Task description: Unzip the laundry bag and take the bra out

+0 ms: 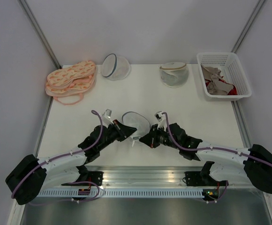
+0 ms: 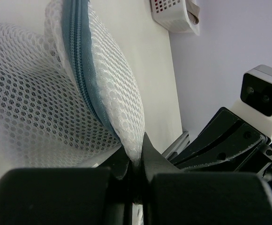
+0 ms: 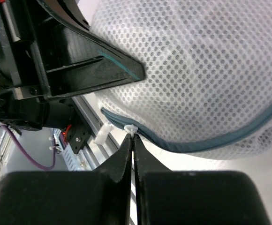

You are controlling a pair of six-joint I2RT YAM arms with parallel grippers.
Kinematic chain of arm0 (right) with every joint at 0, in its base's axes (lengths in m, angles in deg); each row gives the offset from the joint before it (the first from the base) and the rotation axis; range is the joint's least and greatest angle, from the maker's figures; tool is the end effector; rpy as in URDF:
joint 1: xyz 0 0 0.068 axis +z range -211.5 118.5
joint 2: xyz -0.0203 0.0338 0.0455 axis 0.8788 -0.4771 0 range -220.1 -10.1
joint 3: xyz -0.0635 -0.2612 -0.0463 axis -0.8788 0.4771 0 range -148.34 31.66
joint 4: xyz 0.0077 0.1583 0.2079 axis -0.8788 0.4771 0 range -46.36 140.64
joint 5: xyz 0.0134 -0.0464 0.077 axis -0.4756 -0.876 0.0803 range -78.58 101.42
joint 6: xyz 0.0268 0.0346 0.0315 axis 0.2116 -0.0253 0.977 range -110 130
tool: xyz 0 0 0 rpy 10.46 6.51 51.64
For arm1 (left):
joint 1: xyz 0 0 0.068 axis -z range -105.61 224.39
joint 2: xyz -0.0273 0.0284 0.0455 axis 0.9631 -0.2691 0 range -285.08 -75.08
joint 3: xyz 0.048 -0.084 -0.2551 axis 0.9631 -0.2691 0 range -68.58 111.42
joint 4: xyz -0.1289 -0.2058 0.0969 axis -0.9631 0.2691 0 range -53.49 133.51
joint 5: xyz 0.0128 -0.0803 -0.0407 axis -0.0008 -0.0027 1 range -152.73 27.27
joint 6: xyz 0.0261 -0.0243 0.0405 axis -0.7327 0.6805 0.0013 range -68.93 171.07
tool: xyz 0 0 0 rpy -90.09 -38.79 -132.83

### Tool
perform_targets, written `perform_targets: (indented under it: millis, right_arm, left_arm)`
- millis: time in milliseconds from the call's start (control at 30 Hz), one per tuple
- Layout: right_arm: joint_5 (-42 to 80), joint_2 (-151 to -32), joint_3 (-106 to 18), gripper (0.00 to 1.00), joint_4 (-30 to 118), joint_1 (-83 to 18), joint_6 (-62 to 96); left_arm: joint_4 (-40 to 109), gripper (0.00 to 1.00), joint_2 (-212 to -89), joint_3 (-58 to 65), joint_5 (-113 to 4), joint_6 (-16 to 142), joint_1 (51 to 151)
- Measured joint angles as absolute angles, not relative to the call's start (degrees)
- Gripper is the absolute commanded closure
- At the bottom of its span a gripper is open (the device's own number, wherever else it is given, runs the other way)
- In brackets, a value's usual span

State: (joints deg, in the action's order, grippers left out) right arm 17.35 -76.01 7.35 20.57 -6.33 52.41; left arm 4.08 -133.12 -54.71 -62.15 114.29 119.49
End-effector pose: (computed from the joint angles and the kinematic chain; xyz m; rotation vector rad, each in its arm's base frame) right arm 0.1335 0.1983 0.2018 -0.3107 2.0755 1.2067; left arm 0.1444 -0.1456 0.1874 -0.3059 1.9702 -1.3207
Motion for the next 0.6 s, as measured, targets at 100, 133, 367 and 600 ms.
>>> perform_targets:
  millis: [100, 133, 367, 600]
  right_arm:
    - [16.46, -74.45, 7.37, 1.0, 24.24, -6.33, 51.51]
    - [16.26, -74.06, 7.33, 1.0, 25.64, -6.33, 51.14]
    - [6.71, -72.9, 4.4, 1.0, 42.77, -6.33, 49.72]
    - [-4.2, -73.05, 0.31, 0.99, 52.28, -6.17, 50.7]
  left_arm:
    - [5.02, 0.98, -132.2, -54.73, -62.17, 114.24, 119.49]
    - [5.57, 0.98, -131.81, -54.73, -62.21, 114.2, 119.49]
    - [10.99, 0.98, -128.29, -54.38, -62.13, 111.62, 119.45]
    - [12.41, 0.98, -135.96, -48.63, -58.63, 103.29, 118.0]
